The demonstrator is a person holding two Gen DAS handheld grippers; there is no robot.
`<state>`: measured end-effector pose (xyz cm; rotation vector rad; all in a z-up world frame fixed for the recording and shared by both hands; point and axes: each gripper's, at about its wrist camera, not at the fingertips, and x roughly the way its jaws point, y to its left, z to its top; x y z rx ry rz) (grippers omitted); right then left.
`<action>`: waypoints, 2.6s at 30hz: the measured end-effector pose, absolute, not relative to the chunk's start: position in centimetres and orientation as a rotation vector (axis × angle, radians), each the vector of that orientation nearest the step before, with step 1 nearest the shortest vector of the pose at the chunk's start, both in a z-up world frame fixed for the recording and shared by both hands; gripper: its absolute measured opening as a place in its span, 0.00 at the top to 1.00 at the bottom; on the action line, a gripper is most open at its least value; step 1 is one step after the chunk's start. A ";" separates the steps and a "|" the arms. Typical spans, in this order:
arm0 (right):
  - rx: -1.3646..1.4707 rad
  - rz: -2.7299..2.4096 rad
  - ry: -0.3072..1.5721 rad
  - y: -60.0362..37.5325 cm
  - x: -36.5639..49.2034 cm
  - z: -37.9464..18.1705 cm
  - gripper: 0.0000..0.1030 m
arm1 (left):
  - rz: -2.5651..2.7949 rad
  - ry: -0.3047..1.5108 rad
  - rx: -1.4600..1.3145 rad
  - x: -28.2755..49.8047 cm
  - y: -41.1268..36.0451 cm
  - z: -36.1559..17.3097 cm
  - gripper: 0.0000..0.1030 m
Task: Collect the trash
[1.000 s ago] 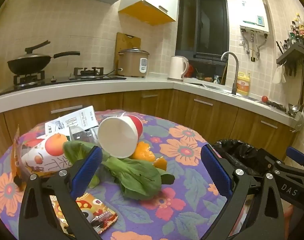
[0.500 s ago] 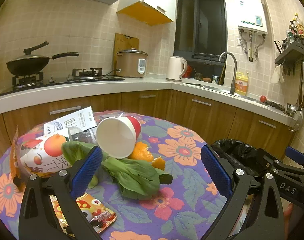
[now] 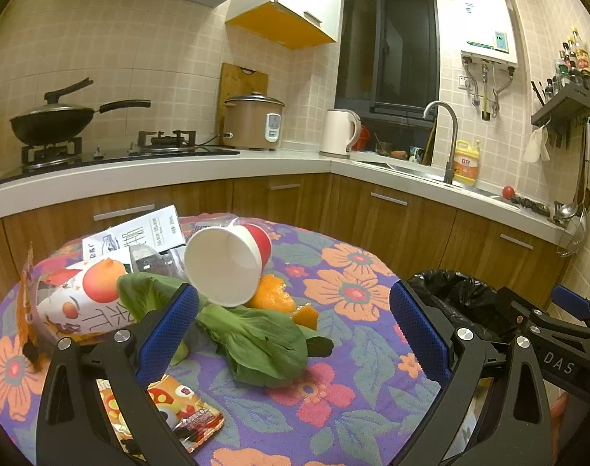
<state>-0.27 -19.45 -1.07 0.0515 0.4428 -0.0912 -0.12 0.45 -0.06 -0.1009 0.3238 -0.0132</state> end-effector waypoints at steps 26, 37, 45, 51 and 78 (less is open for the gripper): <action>0.058 -0.080 0.443 -19.3 -0.4 -0.9 0.08 | -0.015 0.308 -0.128 -0.5 0.9 0.1 0.07; 0.016 0.080 0.442 -15.5 -0.7 -0.3 0.08 | 0.082 0.316 -0.115 -4.7 5.7 2.1 0.07; 0.021 0.291 0.500 -10.4 0.0 -1.4 0.08 | 0.253 0.344 -0.189 -8.2 13.0 1.9 0.07; -0.016 0.369 0.527 -7.4 0.7 -2.1 0.08 | 0.263 0.387 -0.248 -10.1 16.3 0.9 0.08; -0.175 0.517 0.584 -2.0 9.3 -0.1 0.31 | 0.140 0.810 -0.245 -1.5 11.6 -5.4 0.69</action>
